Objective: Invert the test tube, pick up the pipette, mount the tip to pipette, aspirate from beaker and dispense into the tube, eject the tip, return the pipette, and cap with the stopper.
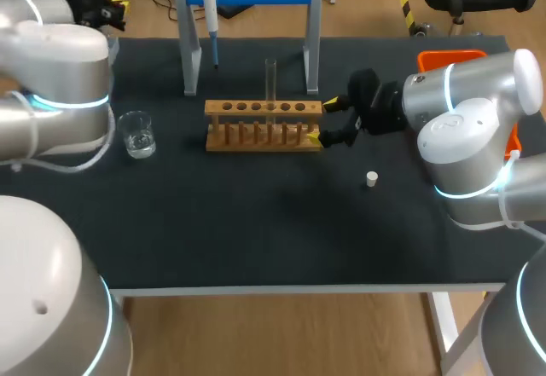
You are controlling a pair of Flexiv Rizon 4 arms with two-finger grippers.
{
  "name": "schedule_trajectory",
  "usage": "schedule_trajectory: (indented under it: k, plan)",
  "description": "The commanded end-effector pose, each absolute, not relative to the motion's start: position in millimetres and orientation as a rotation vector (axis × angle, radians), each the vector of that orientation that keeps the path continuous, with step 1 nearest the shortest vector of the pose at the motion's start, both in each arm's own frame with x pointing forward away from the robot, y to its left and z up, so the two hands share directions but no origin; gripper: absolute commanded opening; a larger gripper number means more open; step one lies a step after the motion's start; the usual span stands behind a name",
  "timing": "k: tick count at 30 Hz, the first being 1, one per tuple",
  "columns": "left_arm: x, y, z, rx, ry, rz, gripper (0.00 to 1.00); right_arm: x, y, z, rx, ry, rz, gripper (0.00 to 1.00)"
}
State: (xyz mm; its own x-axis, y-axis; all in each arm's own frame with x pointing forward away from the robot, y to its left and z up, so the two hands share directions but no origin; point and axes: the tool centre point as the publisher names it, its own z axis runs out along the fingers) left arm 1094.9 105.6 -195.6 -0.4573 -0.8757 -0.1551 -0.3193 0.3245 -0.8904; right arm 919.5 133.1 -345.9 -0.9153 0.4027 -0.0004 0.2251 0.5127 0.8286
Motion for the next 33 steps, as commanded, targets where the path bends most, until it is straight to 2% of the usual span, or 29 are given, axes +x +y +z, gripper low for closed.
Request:
schedule_trajectory:
  k: [1, 33]
  plan:
    - [1048.3, 127.9, -168.8, -0.729, 2.213, -1.294, 0.00, 919.5, 132.1, -344.7, 0.537, 2.565, 1.358, 1.00]
    - [1040.4, 119.4, -161.9, -0.698, 2.232, -1.297, 0.00, 919.5, 132.1, -344.7, 0.537, 2.565, 1.358, 1.00]
